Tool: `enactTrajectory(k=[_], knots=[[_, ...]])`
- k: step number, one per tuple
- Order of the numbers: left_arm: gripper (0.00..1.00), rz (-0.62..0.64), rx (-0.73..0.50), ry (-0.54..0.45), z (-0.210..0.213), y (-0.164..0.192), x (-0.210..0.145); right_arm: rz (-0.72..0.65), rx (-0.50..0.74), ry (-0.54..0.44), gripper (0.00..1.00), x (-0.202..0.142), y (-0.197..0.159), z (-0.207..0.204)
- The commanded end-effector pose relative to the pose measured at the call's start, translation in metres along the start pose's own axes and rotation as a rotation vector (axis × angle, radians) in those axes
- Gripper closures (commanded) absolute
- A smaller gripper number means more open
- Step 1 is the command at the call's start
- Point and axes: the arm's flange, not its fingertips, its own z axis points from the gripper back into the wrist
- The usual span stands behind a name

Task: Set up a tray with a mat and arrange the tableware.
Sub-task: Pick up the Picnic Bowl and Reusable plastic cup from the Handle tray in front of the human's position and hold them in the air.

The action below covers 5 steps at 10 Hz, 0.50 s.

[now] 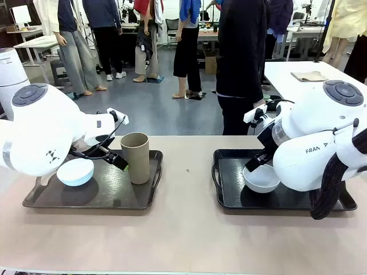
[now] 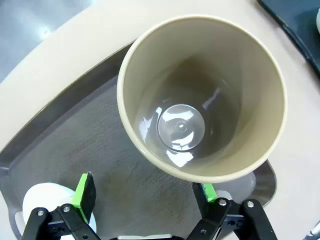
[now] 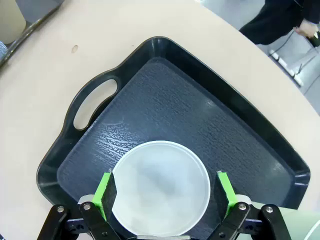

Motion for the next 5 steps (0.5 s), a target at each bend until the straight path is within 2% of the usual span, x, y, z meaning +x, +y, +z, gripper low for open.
enactTrajectory(k=[1,5], knots=[[0.00,0.000,0.000,-0.001,0.0004,0.0000,0.0002,0.000,0.000,0.000,0.00,0.0000,0.0000,0.0000],[0.00,0.000,0.000,-0.001,0.0004,0.0000,0.0002,0.000,0.000,0.000,0.00,0.0000,0.0000,0.0000]])
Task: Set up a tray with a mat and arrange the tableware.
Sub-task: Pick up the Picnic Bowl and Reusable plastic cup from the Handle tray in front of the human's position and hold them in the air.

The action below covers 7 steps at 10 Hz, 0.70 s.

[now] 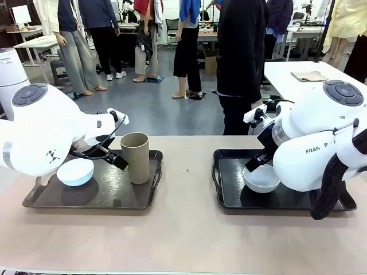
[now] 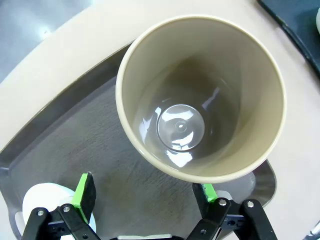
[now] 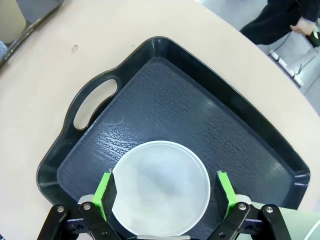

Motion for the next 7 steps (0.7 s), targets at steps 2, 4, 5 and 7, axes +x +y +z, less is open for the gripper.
enactTrajectory(k=[2,4,5,7], knots=[[0.00,0.001,0.001,-0.001,0.0004,0.0005,0.0001,-0.002,0.000,0.000,0.00,-0.0001,-0.0002,0.0000],[0.00,0.001,0.001,-0.001,0.0004,0.0005,0.0001,-0.002,0.000,0.000,0.00,-0.0001,-0.0002,0.0000],[0.00,0.001,0.001,-0.001,0.0004,0.0005,0.0001,-0.002,0.000,0.000,0.00,-0.0001,-0.0002,0.0000],[0.00,0.001,0.001,-0.001,0.0004,0.0005,0.0001,-0.002,0.000,0.000,0.00,-0.0001,-0.0002,0.0000]])
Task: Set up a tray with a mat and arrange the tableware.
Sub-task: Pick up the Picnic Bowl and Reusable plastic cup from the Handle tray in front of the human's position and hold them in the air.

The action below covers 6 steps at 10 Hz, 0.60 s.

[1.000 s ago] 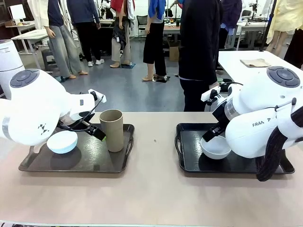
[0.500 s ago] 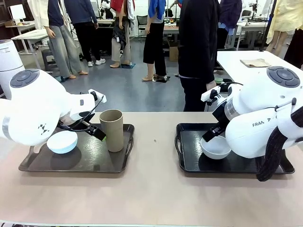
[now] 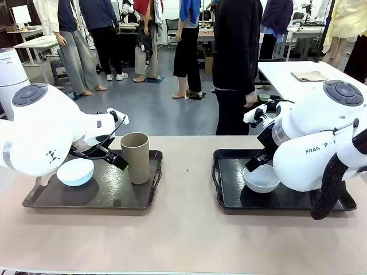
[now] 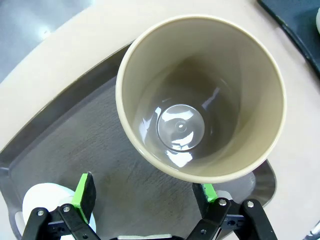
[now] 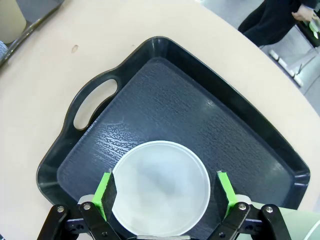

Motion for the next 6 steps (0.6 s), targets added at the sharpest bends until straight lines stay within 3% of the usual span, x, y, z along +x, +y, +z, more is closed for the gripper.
enactTrajectory(k=[1,6], knots=[[0.00,0.001,0.000,-0.001,0.0004,0.0005,0.0001,-0.002,0.000,0.000,0.00,-0.0001,-0.0002,0.0000],[0.00,0.000,0.000,0.000,0.0000,0.0000,0.0000,-0.002,0.000,0.000,0.00,-0.0001,-0.0002,0.0000]])
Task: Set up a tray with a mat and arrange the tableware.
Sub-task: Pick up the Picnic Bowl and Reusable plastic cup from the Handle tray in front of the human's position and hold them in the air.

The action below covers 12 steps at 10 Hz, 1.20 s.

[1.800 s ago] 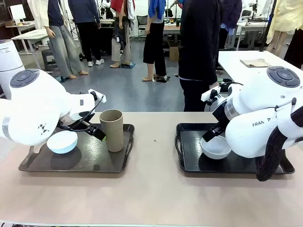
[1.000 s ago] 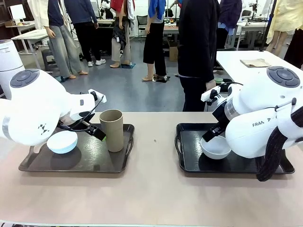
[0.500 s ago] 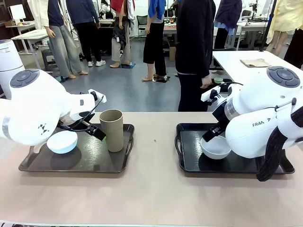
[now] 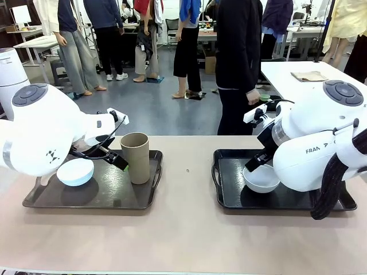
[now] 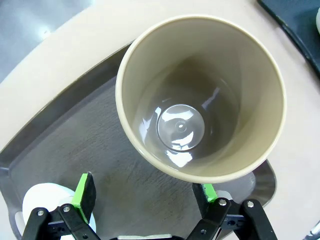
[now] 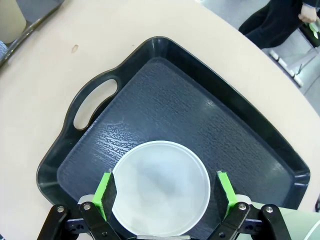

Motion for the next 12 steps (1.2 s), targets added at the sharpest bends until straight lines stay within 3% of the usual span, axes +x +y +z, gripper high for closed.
enactTrajectory(k=[1,2,4,5,6,7,8,9,10,11,12], knots=[[0.00,0.013,0.096,0.061,0.039,-0.019,-0.007,0.000,0.000,0.000,0.00,0.000,0.000,0.000],[0.00,0.087,0.211,0.113,0.098,-0.048,-0.017,-0.028,-0.036,0.019,0.00,-0.011,0.028,0.050],[0.00,0.154,0.074,0.292,0.175,-0.086,-0.059,-0.048,-0.014,0.170,0.00,-0.087,0.061,0.124],[0.00,0.170,-0.063,0.375,0.177,-0.096,-0.095,-0.122,0.041,0.347,0.00,-0.155,0.066,0.129],[0.00,0.236,-0.115,0.386,0.170,-0.099,-0.122,-0.209,0.063,0.491,0.00,-0.203,0.067,0.124],[0.00,0.126,0.100,0.257,0.129,-0.068,-0.009,-0.173,-0.086,0.512,0.00,-0.211,0.061,0.122],[0.00,0.126,0.100,0.257,0.129,-0.068,-0.009,-0.119,-0.015,0.334,0.00,-0.019,0.035,0.097],[0.00,0.126,0.100,0.257,0.129,-0.068,-0.009,-0.119,-0.015,0.334,0.00,-0.019,0.035,0.097],[0.00,0.142,0.010,0.315,0.156,-0.090,-0.024,-0.165,-0.043,0.459,0.00,-0.039,0.033,0.116],[0.00,0.276,-0.287,0.226,0.151,-0.065,-0.024,-0.271,0.337,0.427,0.00,-0.045,0.008,0.114],[0.00,0.362,-0.493,0.124,0.155,-0.039,-0.047,-0.465,0.501,0.310,0.00,-0.084,-0.039,0.132]])
